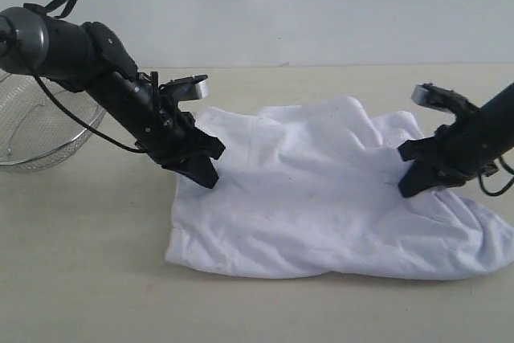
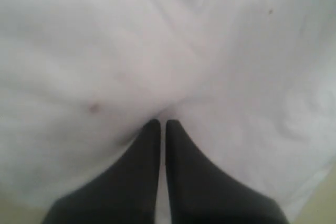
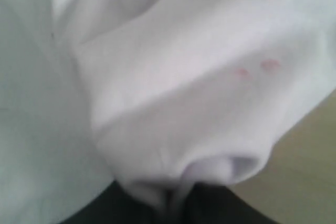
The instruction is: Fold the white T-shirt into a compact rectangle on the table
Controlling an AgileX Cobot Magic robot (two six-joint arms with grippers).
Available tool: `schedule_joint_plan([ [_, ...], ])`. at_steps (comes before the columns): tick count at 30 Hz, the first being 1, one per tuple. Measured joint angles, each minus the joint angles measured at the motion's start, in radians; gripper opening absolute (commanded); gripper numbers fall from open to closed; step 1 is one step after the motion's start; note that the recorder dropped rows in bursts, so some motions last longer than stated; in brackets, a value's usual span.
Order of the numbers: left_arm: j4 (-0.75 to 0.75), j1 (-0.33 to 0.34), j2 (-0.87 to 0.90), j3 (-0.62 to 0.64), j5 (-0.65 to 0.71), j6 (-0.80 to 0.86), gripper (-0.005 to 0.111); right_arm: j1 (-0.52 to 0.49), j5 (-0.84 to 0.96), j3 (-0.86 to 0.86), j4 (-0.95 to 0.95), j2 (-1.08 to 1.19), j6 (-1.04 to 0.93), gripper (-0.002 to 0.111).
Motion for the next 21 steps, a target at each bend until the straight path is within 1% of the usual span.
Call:
schedule_joint_plan([
  [3, -0.014, -0.023, 0.0, 0.0, 0.0, 0.007, 0.004, -0.066, 0.001, 0.001, -0.036, -0.022, 0.002, 0.0],
  [5, -0.034, -0.048, 0.0, 0.0, -0.004, 0.018, 0.004, -0.091, 0.013, 0.001, -0.045, -0.028, 0.002, 0.0],
  [11, -0.051, -0.13, 0.0, 0.0, -0.05, 0.025, 0.004, -0.095, 0.037, 0.008, -0.035, -0.035, 0.002, 0.0],
  [13, -0.051, -0.146, 0.0, 0.001, -0.083, 0.019, 0.004, -0.095, 0.056, 0.008, -0.015, -0.047, 0.002, 0.0],
  [15, -0.043, -0.148, 0.0, 0.004, -0.11, 0.01, 0.004, -0.095, 0.073, 0.009, 0.0, -0.075, 0.002, 0.0],
  [17, -0.034, -0.148, 0.011, 0.004, -0.117, 0.0, 0.004, -0.091, 0.08, 0.009, 0.009, -0.11, 0.004, 0.0],
  [19, -0.035, -0.148, 0.047, 0.004, -0.111, -0.009, 0.004, -0.065, 0.082, 0.009, 0.011, -0.175, 0.016, 0.0],
  [20, -0.048, -0.144, 0.05, 0.004, -0.106, -0.012, 0.004, -0.021, 0.073, 0.009, 0.011, -0.214, 0.041, 0.0],
  [21, -0.052, -0.144, 0.05, 0.004, -0.106, -0.014, 0.004, 0.003, 0.063, 0.009, 0.008, -0.226, 0.055, 0.0],
])
